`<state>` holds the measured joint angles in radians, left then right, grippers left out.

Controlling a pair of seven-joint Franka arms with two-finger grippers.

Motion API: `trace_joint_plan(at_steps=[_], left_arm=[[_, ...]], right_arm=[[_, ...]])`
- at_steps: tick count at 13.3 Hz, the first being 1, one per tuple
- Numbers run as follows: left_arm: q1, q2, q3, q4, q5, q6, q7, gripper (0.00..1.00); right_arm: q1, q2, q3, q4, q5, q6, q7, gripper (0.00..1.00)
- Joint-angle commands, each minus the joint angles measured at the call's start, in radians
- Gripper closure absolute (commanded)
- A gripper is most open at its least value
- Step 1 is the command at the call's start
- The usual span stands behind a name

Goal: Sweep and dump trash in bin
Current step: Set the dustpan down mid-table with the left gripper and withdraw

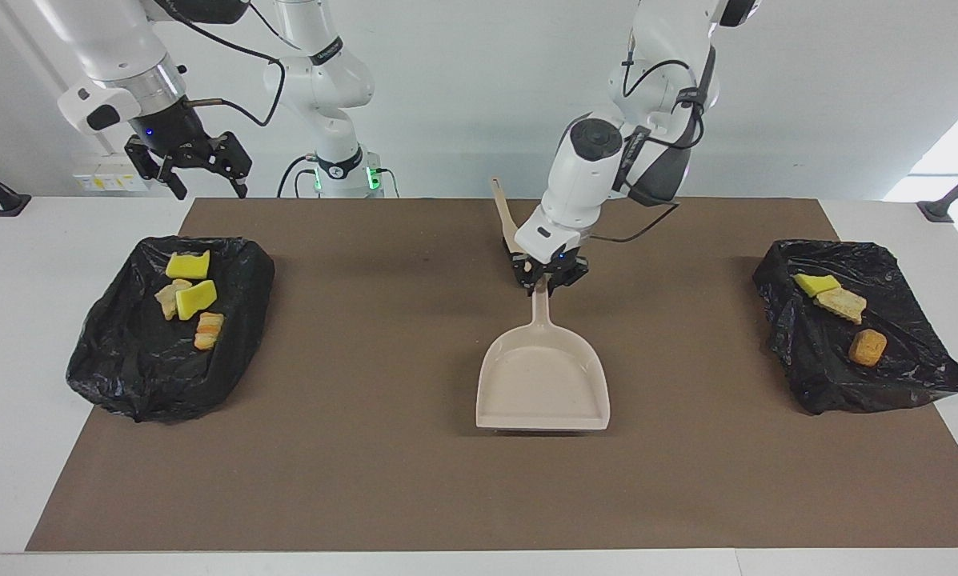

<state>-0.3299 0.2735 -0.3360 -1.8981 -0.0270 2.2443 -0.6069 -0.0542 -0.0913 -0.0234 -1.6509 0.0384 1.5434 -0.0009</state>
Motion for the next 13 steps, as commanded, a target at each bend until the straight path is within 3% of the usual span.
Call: trace_joint_plan(at_steps=[1, 2, 7, 10, 13], left_arm=[[-0.028, -0.031, 0.022, -0.035, -0.013, 0.031, -0.133, 0.21], [-0.028, -0.031, 0.022, -0.029, -0.011, 0.026, -0.181, 0.0], [0.053, -0.053, 0.028, 0.033, -0.002, -0.109, -0.18, 0.0], [0.153, -0.143, 0.028, 0.036, 0.001, -0.129, -0.133, 0.0], [0.259, -0.25, 0.028, 0.047, 0.001, -0.242, 0.016, 0.0]], right_arm=[[0.01, 0.004, 0.005, 0.013, -0.047, -0.02, 0.01, 0.0], [0.016, 0.004, 0.011, 0.013, -0.069, -0.019, 0.003, 0.0], [0.016, -0.001, 0.011, 0.002, -0.06, -0.006, -0.04, 0.0], [0.016, -0.002, 0.011, 0.0, -0.057, -0.009, -0.042, 0.0], [0.011, 0.013, 0.013, 0.02, -0.044, -0.022, -0.088, 0.0]])
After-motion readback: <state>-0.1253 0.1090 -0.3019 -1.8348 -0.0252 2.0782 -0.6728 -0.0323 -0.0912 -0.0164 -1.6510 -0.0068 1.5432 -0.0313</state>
